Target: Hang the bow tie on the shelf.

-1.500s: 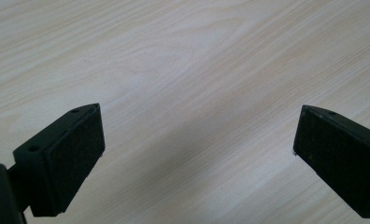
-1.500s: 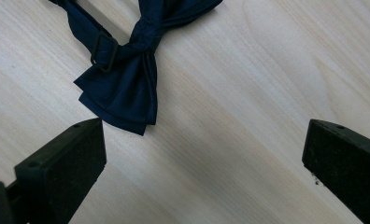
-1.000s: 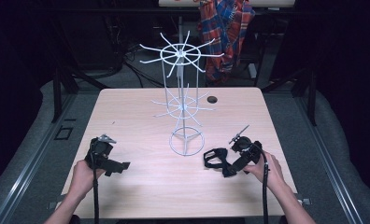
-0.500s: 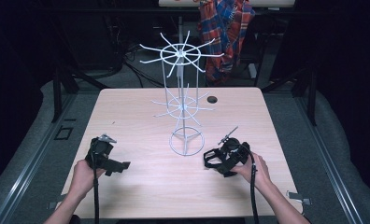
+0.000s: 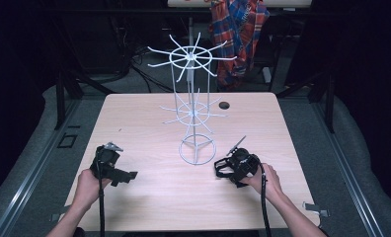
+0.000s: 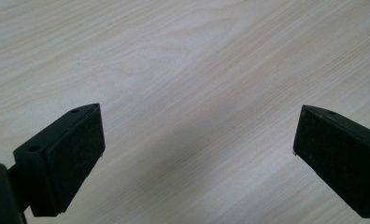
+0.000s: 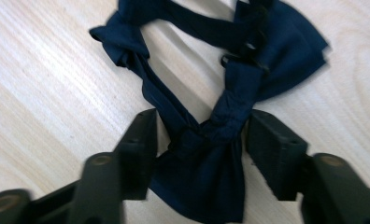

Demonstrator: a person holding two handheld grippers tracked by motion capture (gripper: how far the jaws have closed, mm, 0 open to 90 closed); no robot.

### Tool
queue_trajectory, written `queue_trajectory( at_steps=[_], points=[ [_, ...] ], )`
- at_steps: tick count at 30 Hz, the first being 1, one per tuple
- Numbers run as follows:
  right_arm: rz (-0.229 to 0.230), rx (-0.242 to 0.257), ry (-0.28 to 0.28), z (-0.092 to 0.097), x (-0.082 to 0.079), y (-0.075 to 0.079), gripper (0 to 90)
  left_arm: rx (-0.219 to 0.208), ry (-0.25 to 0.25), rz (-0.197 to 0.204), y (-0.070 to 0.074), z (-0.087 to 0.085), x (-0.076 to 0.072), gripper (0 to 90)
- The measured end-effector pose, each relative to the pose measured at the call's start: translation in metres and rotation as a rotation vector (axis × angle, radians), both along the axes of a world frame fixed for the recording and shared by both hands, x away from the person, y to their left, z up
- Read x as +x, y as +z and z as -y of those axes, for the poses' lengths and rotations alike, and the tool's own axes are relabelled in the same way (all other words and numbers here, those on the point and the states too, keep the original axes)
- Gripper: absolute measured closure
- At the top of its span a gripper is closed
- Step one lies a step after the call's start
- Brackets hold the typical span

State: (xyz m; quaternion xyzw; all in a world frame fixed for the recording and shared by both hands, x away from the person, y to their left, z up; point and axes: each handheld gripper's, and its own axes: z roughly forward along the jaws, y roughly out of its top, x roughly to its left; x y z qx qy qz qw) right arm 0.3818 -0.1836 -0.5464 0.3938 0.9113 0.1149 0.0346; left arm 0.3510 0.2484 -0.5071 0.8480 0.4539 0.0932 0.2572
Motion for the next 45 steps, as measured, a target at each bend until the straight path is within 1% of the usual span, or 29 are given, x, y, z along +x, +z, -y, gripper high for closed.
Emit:
queue_trajectory(
  at_steps=[2,6,7,8,10,11,12,14,16,18,19,20,21,23,24,27,28,29,30,32,33,35,36,37,38,39,41,44,45],
  points=[
    [0.016,-0.015,0.007,-0.001,0.0,0.0,50.4,0.001,-0.001,-0.001,0.0,0.0,0.0,2.3],
    [0.02,-0.021,0.018,-0.001,-0.001,0.0,54.2,0.005,-0.002,-0.002,0.0,0.0,0.0,2.4],
    [0.022,-0.017,0.022,0.0,-0.001,0.0,58.2,0.005,-0.003,-0.002,-0.001,0.0,0.0,2.4],
    [0.022,-0.017,0.022,0.0,-0.001,0.0,58.2,0.005,-0.003,-0.002,-0.001,0.0,0.0,2.4],
    [0.02,-0.019,0.033,0.0,-0.001,0.001,61.5,0.01,-0.003,-0.001,-0.001,0.001,0.0,2.5],
    [0.015,-0.029,0.049,0.0,-0.001,0.002,64.4,0.011,-0.005,-0.003,-0.001,0.001,0.0,2.5],
    [0.013,-0.024,0.052,0.0,-0.001,0.001,65.9,0.01,-0.005,-0.005,-0.001,0.001,0.0,2.6],
    [0.018,-0.04,0.067,-0.001,-0.002,0.001,67.4,0.011,-0.005,-0.005,-0.001,0.001,0.0,2.6],
    [0.01,-0.034,0.078,-0.003,-0.003,0.002,69.5,0.012,-0.003,-0.004,-0.002,0.001,0.0,2.6],
    [0.008,-0.031,0.077,-0.002,-0.003,0.002,69.7,0.015,-0.004,-0.006,-0.002,0.001,0.0,2.6],
    [0.004,-0.021,0.074,-0.002,-0.003,0.001,69.7,0.016,-0.006,-0.007,-0.002,0.001,0.0,2.6],
    [0.006,-0.03,0.081,-0.001,-0.003,0.002,69.8,0.015,-0.007,-0.01,-0.002,0.001,0.0,2.6],
    [0.01,-0.012,0.073,-0.001,-0.004,0.001,69.8,0.016,-0.007,-0.01,-0.002,0.001,0.0,2.6],
    [0.015,-0.002,0.065,0.0,-0.005,0.001,70.0,0.017,-0.008,-0.013,-0.002,0.002,0.0,2.6],
    [0.018,-0.009,0.061,0.0,-0.005,0.001,70.4,0.018,-0.009,-0.012,-0.002,0.002,0.0,2.7],
    [0.024,0.003,0.02,0.002,-0.005,0.001,72.3,0.018,-0.008,-0.012,-0.003,0.002,0.0,2.7],
    [0.025,0.015,0.0,0.003,-0.005,0.0,72.8,0.018,-0.01,-0.012,-0.003,0.002,0.0,2.7],
    [0.013,-0.013,0.005,0.004,-0.004,0.002,73.0,0.018,-0.011,-0.012,-0.003,0.002,0.0,2.7],
    [0.009,-0.007,0.001,0.004,-0.004,0.003,73.0,0.017,-0.01,-0.013,-0.003,0.002,0.0,2.7],
    [0.012,0.02,-0.031,0.004,-0.004,0.001,73.0,0.017,-0.011,-0.013,-0.003,0.002,0.0,2.6],
    [0.007,0.009,-0.038,0.004,-0.004,0.002,73.3,0.017,-0.012,-0.015,-0.003,0.002,0.0,2.7],
    [0.007,0.016,-0.046,0.004,-0.003,0.002,74.0,0.017,-0.011,-0.016,-0.002,0.002,0.0,2.7],
    [0.003,0.02,-0.063,0.004,-0.003,0.002,74.7,0.017,-0.011,-0.012,-0.002,0.002,0.0,2.7],
    [-0.002,0.022,-0.053,0.005,-0.003,0.002,75.4,0.018,-0.012,-0.012,-0.002,0.002,0.0,2.7],
    [0.007,0.024,-0.028,0.005,-0.003,0.001,75.8,0.019,-0.013,-0.012,-0.002,0.002,0.0,2.7],
    [0.023,-0.005,-0.006,0.004,-0.004,0.003,76.1,0.019,-0.015,-0.013,-0.002,0.001,0.0,2.7],
    [0.043,0.017,-0.022,0.004,-0.005,0.003,76.6,0.019,-0.014,-0.015,-0.002,0.002,0.0,2.7],
    [0.076,0.036,-0.018,0.006,-0.006,0.007,77.0,0.016,-0.017,-0.015,-0.002,0.002,-0.001,2.7],
    [0.101,0.059,-0.017,0.008,-0.006,0.012,77.1,0.016,-0.018,-0.013,-0.002,0.002,-0.001,2.7]
  ],
)
